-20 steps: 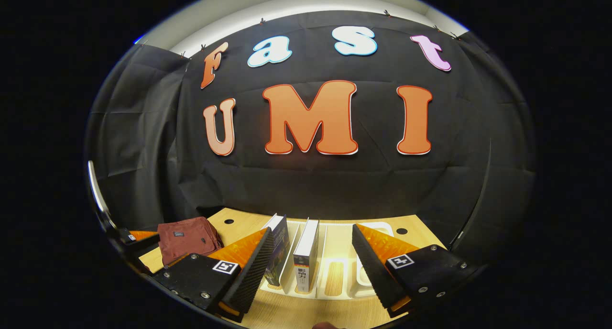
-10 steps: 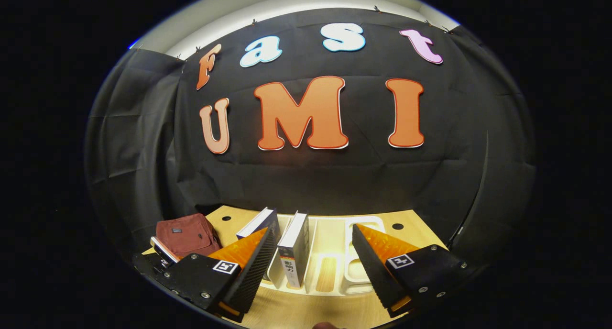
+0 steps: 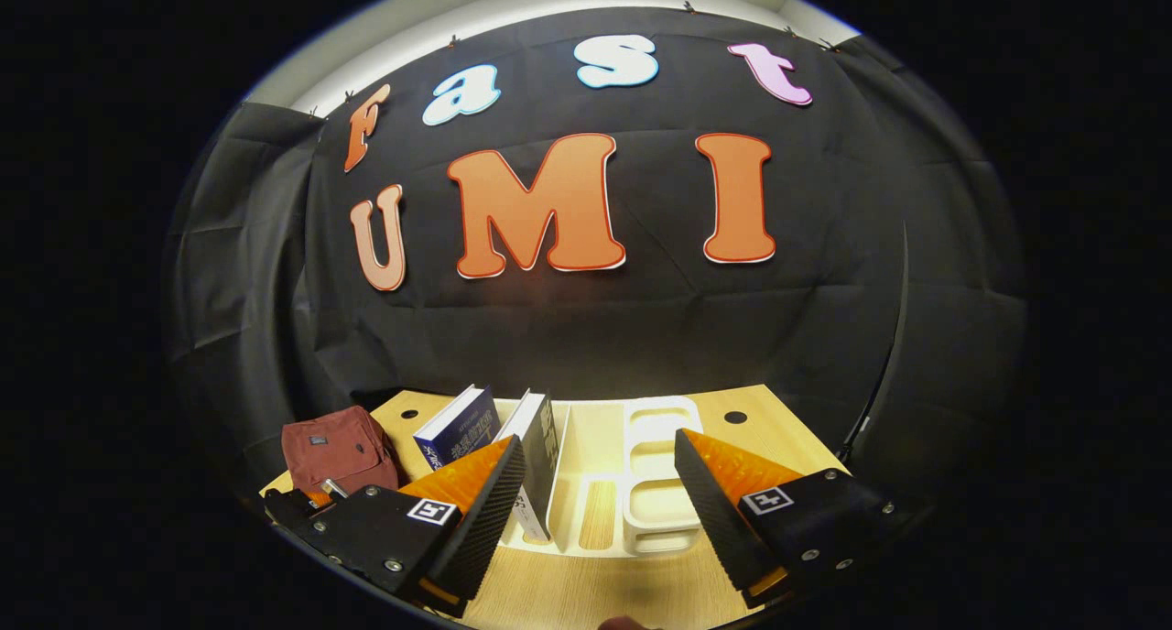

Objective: Open the schoolbag, grab two books from the bookshelf and put them into the schoolbag.

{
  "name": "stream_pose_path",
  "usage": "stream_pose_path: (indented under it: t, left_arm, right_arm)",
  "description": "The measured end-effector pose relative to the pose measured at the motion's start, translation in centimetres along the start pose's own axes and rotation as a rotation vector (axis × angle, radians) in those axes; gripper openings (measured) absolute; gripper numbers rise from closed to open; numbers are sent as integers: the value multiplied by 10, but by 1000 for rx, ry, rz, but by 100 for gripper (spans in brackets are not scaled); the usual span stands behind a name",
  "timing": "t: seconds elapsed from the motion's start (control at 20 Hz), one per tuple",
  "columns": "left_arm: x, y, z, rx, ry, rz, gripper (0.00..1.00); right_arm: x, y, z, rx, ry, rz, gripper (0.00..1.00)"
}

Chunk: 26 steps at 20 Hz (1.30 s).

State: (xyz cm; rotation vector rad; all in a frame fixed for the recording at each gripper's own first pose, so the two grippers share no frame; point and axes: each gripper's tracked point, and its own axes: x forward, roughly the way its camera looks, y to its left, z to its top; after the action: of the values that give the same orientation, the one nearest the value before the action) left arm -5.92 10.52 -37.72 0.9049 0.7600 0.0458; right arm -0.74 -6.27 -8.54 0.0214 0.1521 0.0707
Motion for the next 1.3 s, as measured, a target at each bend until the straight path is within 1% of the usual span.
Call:
stream_pose_path:
  t: [0.05, 0.1, 0.15, 0.2, 0.25, 0.3, 0.35, 0.4, 0.45, 0.5, 0.6, 0.7, 0.85, 0.9, 0.95, 1.0, 1.05, 1.1, 1.2, 1.3]
  left_arm:
    - [2, -1, 0, 9, -7, -2, 83]
    - [2, -1, 2, 25, -6, 7, 87]
    - [3, -3, 2, 39, -7, 5, 74]
    - [2, -6, 1, 52, -8, 6, 77]
    - [1, -7, 1, 72, 2, 13, 60]
    - [-2, -4, 3, 87, -5, 28, 49]
    - [-2, -3, 4, 100, -8, 38, 55]
    - [-5, 2, 6, 110, -8, 58, 35]
    - [-6, 8, 7, 106, -7, 72, 33]
    - [-10, 13, 10, 96, -9, 83, 27]
    - [-10, 22, 15, 78, -13, 95, 25]
    - [-1, 15, 10, 61, 22, 42, 25]
    - [8, 8, 0, 89, 73, 24, 25]
    - [9, 9, -1, 96, 72, 26, 55]
    - [10, 12, 1, 96, 64, 40, 48]
    - [7, 16, 4, 105, 60, 52, 35]
    - [6, 22, 8, 114, 47, 69, 33]
    - [5, 25, 9, 117, 37, 71, 19]
    - [0, 35, 12, 95, 37, 58, 8]
    - [-2, 53, 18, 66, 31, 37, 6]
  right_arm:
    - [0, -2, -2, 1, 4, -4, 97]
    - [-1, -2, -4, 2, 7, -5, 97]
    - [0, -3, -4, 3, 9, -8, 97]
    - [0, -4, -5, 6, 11, -8, 97]
    - [1, -2, -6, 9, 15, -5, 97]
    - [1, -2, -6, 10, 15, -4, 97]
    - [1, -3, -4, 8, 11, -6, 97]
    - [0, -4, -3, 6, 5, -8, 97]
    - [1, -4, -3, 7, 5, -5, 97]
    - [1, -4, -4, 8, 5, -4, 97]
    - [2, -5, -3, 13, 5, -3, 97]
    - [1, -4, -3, 13, 8, 2, 97]
    - [-2, -5, 3, 6, -10, 1, 97]
    - [-2, -6, 4, 5, -14, -2, 97]
    - [-4, -7, 4, 4, -14, -4, 97]
    - [-5, -7, 3, 3, -11, -5, 97]
    - [-5, -8, 3, 3, -10, -8, 97]
    - [-7, -8, 2, 5, -9, -10, 97]
    - [-7, -7, 3, 8, -6, -7, 97]
    - [-7, -2, 6, 7, -8, 7, 97]
